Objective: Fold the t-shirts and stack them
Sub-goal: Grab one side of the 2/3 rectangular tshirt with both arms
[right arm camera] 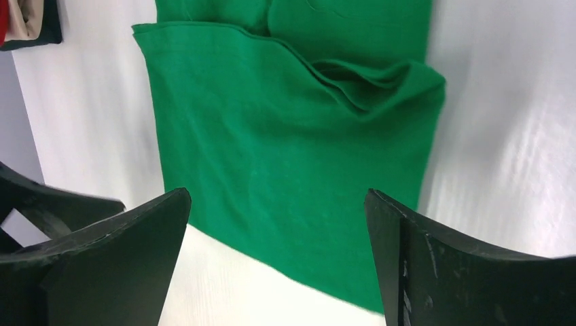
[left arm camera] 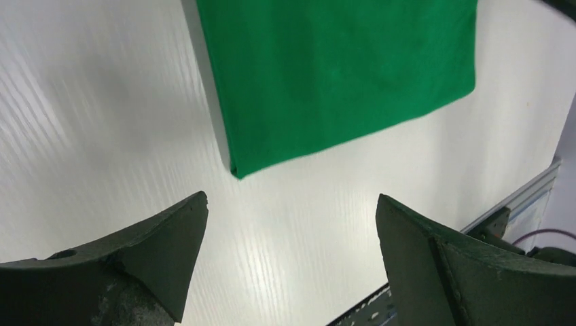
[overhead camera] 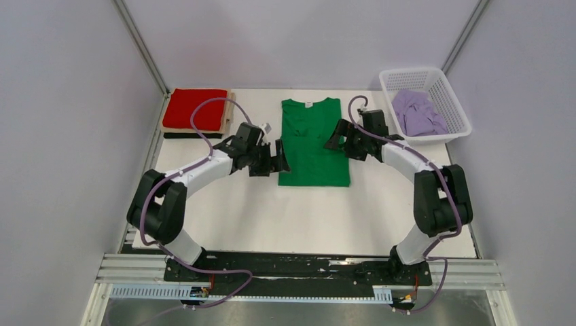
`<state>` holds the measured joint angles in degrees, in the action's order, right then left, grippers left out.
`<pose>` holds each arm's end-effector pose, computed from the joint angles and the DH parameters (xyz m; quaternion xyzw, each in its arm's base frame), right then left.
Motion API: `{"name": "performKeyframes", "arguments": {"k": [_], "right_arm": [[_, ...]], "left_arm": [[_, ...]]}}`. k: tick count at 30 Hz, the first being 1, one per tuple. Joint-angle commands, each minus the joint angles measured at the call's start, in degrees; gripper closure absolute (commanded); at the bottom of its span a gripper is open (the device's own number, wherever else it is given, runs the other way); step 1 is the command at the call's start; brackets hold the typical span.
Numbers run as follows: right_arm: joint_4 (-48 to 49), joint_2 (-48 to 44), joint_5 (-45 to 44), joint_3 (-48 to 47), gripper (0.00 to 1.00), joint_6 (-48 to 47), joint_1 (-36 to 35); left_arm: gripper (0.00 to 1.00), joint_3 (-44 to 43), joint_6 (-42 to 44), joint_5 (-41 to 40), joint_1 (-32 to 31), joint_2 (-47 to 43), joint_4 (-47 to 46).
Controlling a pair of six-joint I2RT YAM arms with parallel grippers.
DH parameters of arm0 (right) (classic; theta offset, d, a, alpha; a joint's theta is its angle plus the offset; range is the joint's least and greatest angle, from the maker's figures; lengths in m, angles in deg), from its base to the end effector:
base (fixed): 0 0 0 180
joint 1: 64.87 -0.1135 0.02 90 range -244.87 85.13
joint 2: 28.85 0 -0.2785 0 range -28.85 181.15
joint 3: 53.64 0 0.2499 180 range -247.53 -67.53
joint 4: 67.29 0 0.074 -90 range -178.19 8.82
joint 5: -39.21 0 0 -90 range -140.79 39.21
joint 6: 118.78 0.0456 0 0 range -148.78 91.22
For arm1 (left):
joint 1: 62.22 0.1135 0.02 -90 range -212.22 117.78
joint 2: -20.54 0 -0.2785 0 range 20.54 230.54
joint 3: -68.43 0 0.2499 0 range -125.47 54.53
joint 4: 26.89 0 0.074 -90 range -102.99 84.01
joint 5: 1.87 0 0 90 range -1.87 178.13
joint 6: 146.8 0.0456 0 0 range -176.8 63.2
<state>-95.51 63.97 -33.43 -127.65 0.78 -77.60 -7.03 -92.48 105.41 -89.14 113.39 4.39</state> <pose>0.3388 0.0905 0.2251 0.0799 0.9180 0.2616 0.2870 0.3059 -0.1705 0.2287 -0.0178 0.9264 -0.3014 0.2251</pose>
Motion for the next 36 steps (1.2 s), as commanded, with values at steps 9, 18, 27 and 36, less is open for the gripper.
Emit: {"name": "performKeyframes", "arguments": {"k": [9, 18, 27, 36], "right_arm": [[5.07, 24.85, -6.56, -25.16, 0.00, -3.98, 0.98], [2.64, 11.16, -12.25, -15.30, 0.00, -2.27, 1.29], [1.16, -15.46, -12.09, 13.48, 0.00, 5.50, 1.36], [-0.43, -25.02, -10.30, 22.39, 0.00, 6.41, 1.33]], "left_arm": [[0.00, 6.40, -1.22, -4.33, -1.21, -5.93, 1.20], [0.00, 6.05, -2.68, -3.60, -1.34, -1.83, -0.08], [0.22, 6.18, -4.57, -4.06, -3.13, 2.22, -2.85], [0.38, 4.42, -5.67, -5.39, -4.72, 8.08, -2.78]]}}
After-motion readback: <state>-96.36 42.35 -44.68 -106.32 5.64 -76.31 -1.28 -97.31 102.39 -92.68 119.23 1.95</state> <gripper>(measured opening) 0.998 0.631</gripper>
